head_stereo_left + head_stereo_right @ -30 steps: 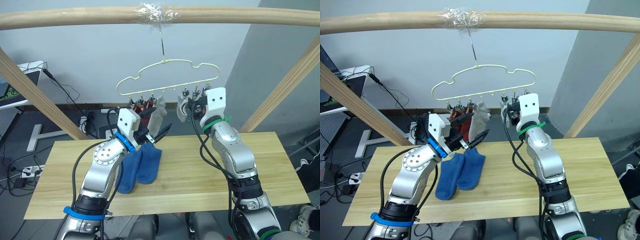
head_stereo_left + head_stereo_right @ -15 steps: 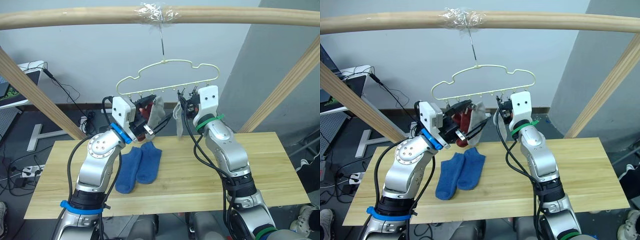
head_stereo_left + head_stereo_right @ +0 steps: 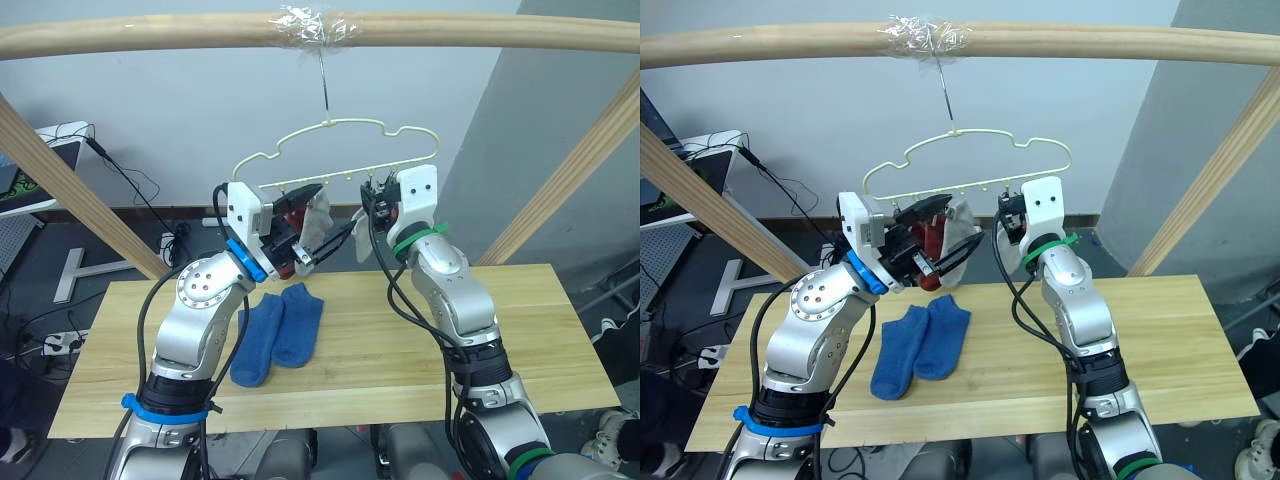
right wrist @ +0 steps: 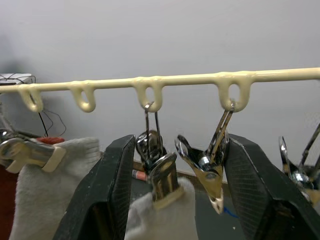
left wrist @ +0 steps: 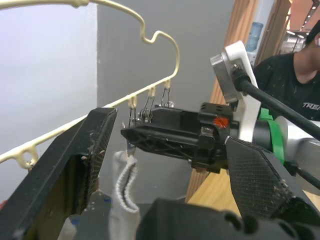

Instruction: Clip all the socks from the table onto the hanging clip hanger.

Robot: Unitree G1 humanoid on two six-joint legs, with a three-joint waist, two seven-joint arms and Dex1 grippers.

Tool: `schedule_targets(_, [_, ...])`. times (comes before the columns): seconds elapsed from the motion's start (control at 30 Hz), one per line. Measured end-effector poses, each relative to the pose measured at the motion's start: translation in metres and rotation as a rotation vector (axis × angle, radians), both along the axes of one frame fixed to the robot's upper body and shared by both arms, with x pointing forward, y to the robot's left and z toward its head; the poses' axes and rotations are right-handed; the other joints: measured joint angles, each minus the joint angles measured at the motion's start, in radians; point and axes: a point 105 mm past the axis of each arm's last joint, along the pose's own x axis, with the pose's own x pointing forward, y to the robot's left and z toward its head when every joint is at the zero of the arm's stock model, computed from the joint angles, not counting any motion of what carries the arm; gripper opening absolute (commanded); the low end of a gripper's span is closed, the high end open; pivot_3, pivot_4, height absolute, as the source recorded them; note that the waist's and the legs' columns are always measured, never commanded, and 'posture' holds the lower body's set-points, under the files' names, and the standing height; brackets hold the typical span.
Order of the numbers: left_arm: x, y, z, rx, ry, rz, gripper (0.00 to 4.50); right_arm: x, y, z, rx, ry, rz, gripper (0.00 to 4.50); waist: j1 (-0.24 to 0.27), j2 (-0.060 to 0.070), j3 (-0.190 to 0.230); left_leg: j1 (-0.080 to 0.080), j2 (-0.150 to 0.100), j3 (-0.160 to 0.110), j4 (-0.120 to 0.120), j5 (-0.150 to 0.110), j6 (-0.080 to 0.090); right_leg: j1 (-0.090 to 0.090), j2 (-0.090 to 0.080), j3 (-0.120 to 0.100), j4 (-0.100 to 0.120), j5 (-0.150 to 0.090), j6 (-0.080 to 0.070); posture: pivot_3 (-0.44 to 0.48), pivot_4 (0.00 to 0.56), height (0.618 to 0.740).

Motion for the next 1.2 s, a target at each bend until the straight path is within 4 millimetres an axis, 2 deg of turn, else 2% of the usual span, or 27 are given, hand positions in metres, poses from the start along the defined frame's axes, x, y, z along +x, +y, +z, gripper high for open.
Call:
schedule_targets(0.23, [0.000, 0.001, -0.002, 0.002, 0.003, 0.004, 4.07, -0.005, -0.005, -0.001, -0.005, -0.023, 0.013, 2.70, 0.001, 0.000, 0.000, 0.000, 0.000, 0.000, 0.000, 0.000, 0.000, 0.000, 0.000, 0.000, 0.000, 0.000, 0.000, -0.017, 0.218, 0.740])
schedule_targets(0.5, [0.000, 0.002, -0.004, 0.001, 0.012, 0.014, 4.07, -0.019, -0.037, 0.001, -0.025, -0.096, -0.041, 2.70, 0.002, 0.000, 0.000, 0.000, 0.000, 0.000, 0.000, 0.000, 0.000, 0.000, 0.000, 0.000, 0.000, 0.000, 0.000, -0.024, 0.223, 0.740])
schedule_targets(0.67, [0.000, 0.002, -0.005, 0.000, 0.013, 0.014, 4.07, -0.028, -0.041, -0.020, -0.035, -0.031, -0.051, 2.70, 0.000, 0.000, 0.000, 0.000, 0.000, 0.001, 0.001, 0.000, 0.000, 0.000, 0.000, 0.001, 0.000, 0.000, 0.000, -0.033, 0.225, 0.740])
schedule_targets(0.77, [0.000, 0.002, -0.005, 0.001, 0.013, 0.013, 4.07, -0.028, -0.037, -0.024, -0.035, -0.010, -0.050, 2.07, 0.000, 0.000, 0.000, 0.001, 0.000, 0.000, 0.001, 0.000, 0.000, 0.000, 0.000, 0.000, 0.001, 0.001, -0.001, -0.034, 0.224, 0.740])
schedule_targets(0.93, [0.001, 0.001, -0.002, 0.002, 0.006, 0.009, 4.07, -0.025, -0.032, -0.019, -0.029, -0.021, -0.045, 0.37, 0.000, 0.000, 0.000, 0.001, 0.000, 0.000, 0.001, 0.001, 0.000, 0.001, 0.000, 0.000, 0.001, 0.001, -0.001, -0.032, 0.223, 0.740])
schedule_targets(1.2, [0.001, 0.001, -0.002, 0.002, 0.005, 0.010, 4.07, -0.015, -0.025, -0.022, -0.032, 0.000, -0.053, 0.37, 0.000, 0.000, 0.000, 0.001, 0.000, 0.000, 0.001, 0.001, -0.001, 0.000, 0.000, 0.000, 0.001, 0.001, -0.001, -0.023, 0.225, 0.740])
